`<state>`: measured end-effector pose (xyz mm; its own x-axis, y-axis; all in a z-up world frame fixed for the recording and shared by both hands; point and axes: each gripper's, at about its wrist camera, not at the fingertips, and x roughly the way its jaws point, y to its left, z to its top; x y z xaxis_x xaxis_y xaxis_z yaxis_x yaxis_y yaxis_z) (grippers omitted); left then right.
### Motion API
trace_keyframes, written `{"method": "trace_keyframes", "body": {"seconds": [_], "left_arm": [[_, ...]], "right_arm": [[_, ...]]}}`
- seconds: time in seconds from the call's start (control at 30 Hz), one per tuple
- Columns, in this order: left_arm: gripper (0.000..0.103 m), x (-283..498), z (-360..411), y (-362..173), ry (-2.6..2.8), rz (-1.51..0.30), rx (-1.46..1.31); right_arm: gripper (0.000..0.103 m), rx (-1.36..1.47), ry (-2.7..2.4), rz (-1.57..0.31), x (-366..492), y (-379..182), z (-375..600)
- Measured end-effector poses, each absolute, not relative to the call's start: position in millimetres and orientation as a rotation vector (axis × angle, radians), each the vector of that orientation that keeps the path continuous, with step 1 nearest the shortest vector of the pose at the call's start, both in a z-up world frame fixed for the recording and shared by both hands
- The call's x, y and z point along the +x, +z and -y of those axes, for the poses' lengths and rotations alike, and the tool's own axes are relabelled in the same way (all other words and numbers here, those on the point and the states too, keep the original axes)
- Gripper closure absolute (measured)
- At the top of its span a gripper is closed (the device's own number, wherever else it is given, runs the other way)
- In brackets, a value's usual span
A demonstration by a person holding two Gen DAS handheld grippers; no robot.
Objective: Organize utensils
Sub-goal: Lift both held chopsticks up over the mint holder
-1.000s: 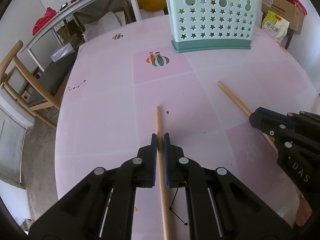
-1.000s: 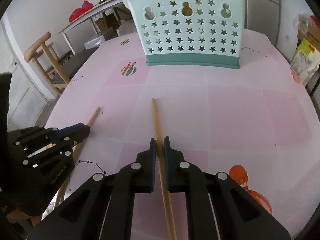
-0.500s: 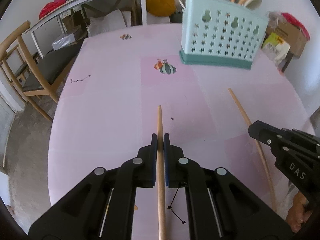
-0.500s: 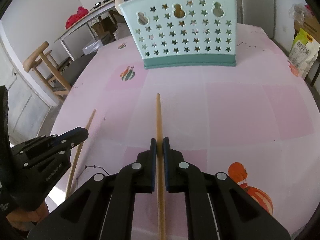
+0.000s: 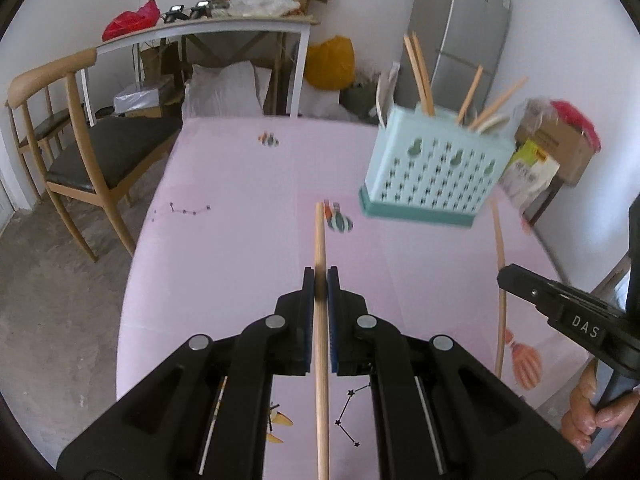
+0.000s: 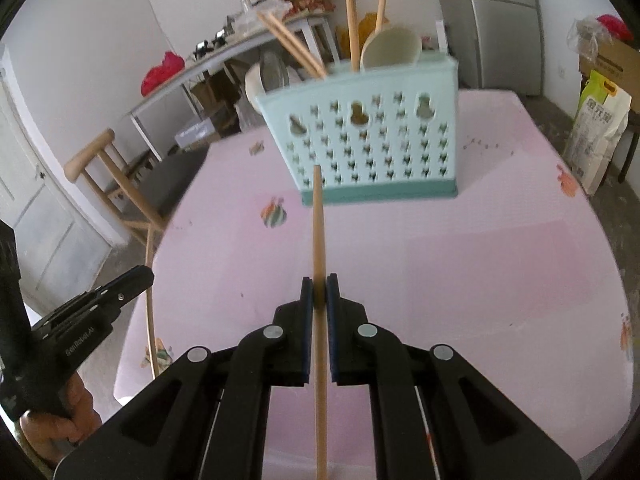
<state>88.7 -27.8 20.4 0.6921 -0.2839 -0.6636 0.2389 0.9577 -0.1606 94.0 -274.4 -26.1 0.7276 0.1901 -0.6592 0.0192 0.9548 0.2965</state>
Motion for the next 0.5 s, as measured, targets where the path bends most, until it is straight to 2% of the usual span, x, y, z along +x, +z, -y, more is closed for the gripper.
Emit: {"method": "trace_keyframes", "body": {"seconds": [0.5], "left_arm": [[0.098,91,31,142,-0.44,-0.449,-0.185]], "right_arm": [[0.096,0.4,0.131,-0.6,64,21,328]]}}
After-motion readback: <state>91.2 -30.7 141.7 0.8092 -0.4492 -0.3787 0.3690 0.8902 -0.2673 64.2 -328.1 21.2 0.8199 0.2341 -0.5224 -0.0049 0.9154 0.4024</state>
